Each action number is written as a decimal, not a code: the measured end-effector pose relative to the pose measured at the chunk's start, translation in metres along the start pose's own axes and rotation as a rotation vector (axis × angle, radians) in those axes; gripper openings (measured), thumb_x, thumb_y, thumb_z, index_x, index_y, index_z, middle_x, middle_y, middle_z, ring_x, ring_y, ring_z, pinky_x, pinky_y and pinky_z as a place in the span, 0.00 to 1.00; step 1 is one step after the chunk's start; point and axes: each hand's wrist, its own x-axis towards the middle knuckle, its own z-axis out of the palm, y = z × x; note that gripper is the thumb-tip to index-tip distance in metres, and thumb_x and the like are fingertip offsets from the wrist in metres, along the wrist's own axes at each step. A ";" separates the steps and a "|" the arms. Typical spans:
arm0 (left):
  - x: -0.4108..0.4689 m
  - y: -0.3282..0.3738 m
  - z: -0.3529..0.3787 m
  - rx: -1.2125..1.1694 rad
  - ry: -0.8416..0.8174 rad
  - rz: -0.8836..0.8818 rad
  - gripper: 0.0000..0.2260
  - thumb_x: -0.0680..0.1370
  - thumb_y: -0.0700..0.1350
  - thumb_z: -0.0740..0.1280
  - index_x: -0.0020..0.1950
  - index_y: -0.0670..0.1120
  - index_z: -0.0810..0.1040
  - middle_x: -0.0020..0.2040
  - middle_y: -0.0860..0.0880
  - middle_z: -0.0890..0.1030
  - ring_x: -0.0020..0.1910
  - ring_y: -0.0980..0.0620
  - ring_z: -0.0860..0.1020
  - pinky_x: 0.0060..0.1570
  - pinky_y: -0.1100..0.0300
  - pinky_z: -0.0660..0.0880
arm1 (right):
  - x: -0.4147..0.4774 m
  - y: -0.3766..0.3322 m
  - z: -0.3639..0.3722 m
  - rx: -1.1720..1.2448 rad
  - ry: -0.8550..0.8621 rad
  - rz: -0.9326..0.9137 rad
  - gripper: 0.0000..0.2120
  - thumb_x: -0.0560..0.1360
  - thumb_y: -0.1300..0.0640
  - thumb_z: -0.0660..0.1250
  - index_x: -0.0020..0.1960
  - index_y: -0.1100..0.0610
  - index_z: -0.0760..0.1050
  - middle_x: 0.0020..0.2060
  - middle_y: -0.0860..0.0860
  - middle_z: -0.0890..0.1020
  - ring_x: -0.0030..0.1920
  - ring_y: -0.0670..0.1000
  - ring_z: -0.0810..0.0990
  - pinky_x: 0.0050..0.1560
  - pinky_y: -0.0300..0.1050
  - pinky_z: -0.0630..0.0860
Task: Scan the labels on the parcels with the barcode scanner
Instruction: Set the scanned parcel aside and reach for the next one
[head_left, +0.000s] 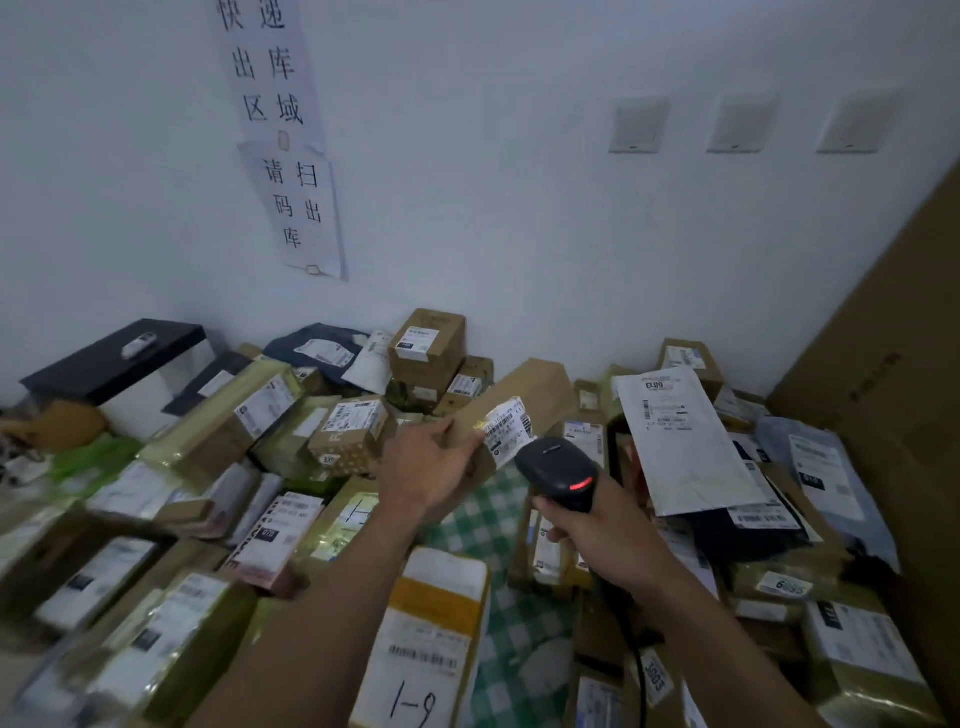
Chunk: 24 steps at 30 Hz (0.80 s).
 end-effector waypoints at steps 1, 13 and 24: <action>0.001 -0.004 -0.001 -0.008 0.012 -0.012 0.29 0.75 0.73 0.62 0.68 0.58 0.79 0.60 0.52 0.84 0.60 0.47 0.80 0.63 0.45 0.75 | -0.001 -0.001 0.004 -0.015 -0.017 -0.005 0.17 0.79 0.54 0.71 0.65 0.40 0.73 0.48 0.50 0.85 0.45 0.53 0.85 0.50 0.54 0.81; -0.018 -0.020 -0.005 -0.083 0.013 -0.125 0.23 0.76 0.66 0.69 0.66 0.57 0.81 0.63 0.52 0.83 0.60 0.48 0.77 0.55 0.55 0.66 | -0.012 0.004 0.024 -0.046 -0.022 -0.005 0.14 0.75 0.55 0.74 0.54 0.39 0.75 0.45 0.45 0.85 0.45 0.48 0.84 0.45 0.45 0.76; -0.020 -0.034 0.001 -0.085 0.028 -0.182 0.26 0.70 0.71 0.68 0.64 0.61 0.82 0.64 0.54 0.82 0.65 0.45 0.75 0.69 0.36 0.64 | -0.020 0.008 0.031 -0.085 -0.057 -0.016 0.17 0.76 0.54 0.73 0.60 0.39 0.73 0.49 0.45 0.83 0.51 0.47 0.82 0.46 0.44 0.74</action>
